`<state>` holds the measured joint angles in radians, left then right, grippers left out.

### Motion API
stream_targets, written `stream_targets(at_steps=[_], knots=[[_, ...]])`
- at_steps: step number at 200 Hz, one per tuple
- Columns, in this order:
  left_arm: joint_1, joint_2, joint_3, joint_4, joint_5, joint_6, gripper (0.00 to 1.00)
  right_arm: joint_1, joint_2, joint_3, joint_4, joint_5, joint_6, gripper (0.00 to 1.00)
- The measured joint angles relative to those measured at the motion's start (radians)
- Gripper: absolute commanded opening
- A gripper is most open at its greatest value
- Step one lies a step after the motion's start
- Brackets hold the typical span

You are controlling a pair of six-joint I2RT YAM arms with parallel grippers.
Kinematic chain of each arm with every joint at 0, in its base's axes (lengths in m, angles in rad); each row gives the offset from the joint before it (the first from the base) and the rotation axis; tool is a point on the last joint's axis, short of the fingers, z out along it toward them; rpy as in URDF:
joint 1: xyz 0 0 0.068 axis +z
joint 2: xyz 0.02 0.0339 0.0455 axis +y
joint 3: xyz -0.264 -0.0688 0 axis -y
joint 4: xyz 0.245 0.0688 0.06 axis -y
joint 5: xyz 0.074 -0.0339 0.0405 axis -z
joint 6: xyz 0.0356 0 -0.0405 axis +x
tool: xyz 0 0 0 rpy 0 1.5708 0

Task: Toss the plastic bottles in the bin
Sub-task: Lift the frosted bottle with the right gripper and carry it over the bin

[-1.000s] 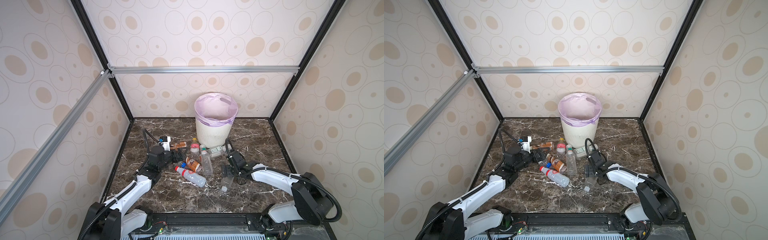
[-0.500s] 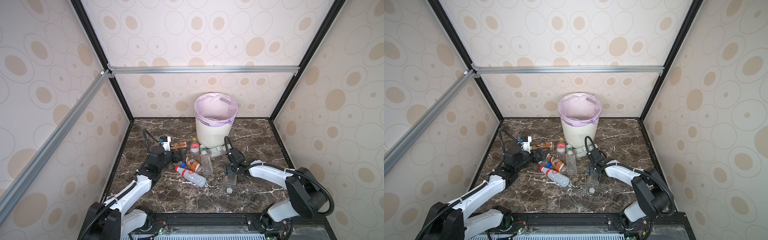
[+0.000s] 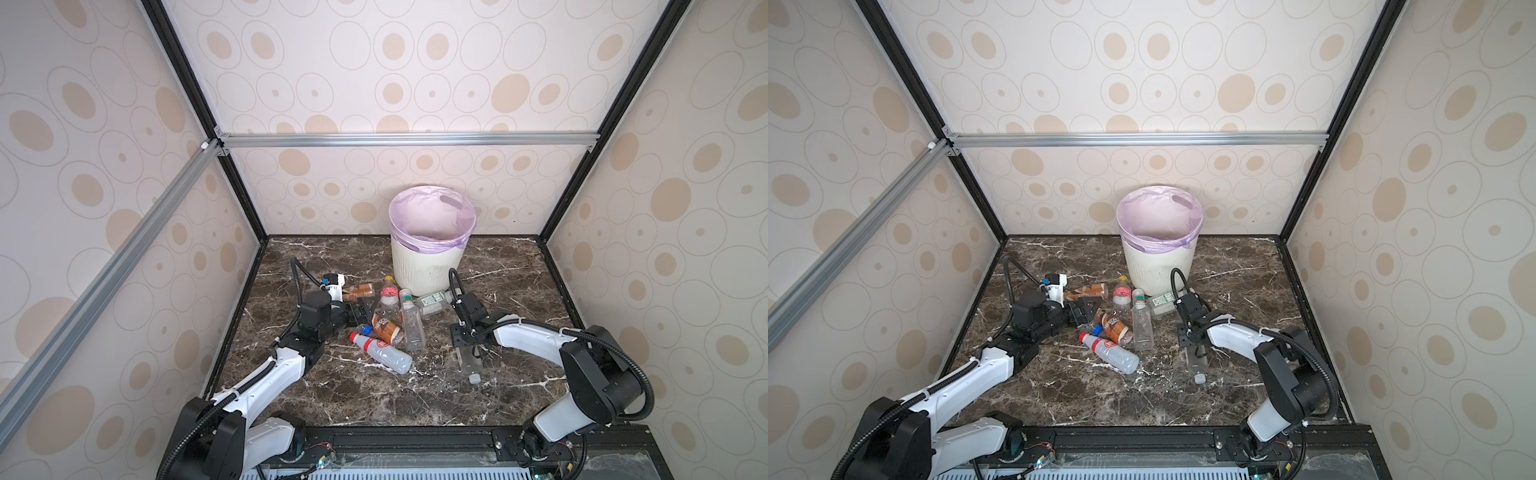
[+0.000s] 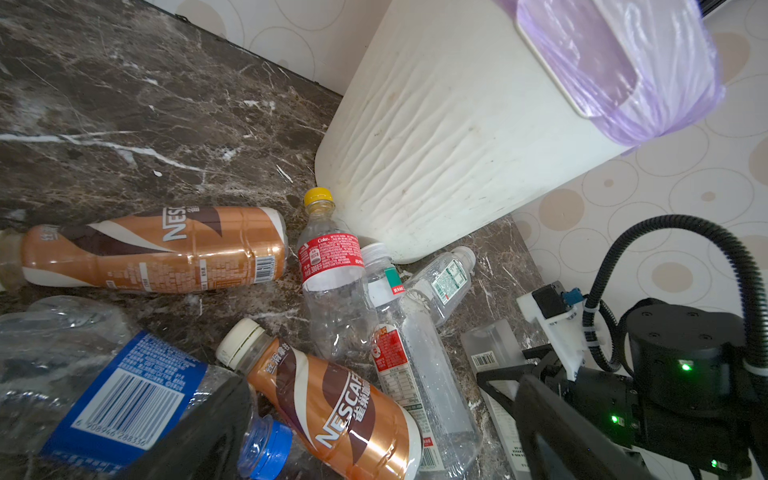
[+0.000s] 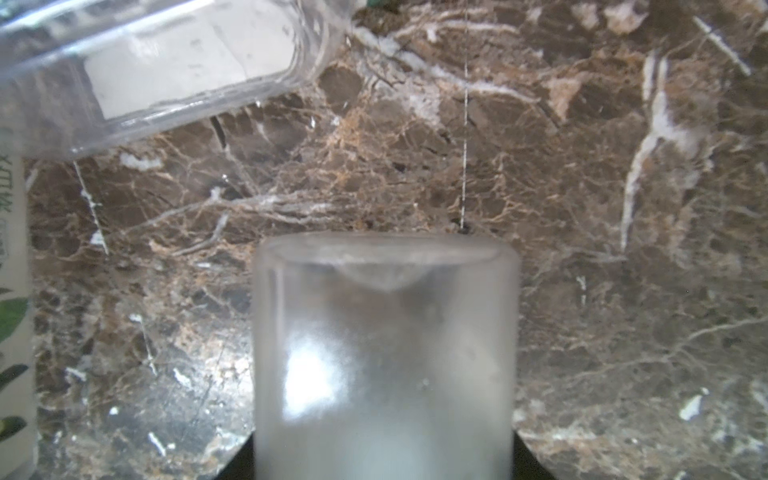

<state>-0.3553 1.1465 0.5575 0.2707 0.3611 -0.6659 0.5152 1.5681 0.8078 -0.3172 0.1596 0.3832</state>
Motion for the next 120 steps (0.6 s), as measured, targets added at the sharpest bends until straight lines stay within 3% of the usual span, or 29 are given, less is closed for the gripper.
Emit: stream_targets(at_steps=[120], knots=[[-0.006,0.025,0.053,-0.032,0.146,-0.038,0.99,-0.033,-0.037,0.058,-0.045,-0.034,0.057,0.51]])
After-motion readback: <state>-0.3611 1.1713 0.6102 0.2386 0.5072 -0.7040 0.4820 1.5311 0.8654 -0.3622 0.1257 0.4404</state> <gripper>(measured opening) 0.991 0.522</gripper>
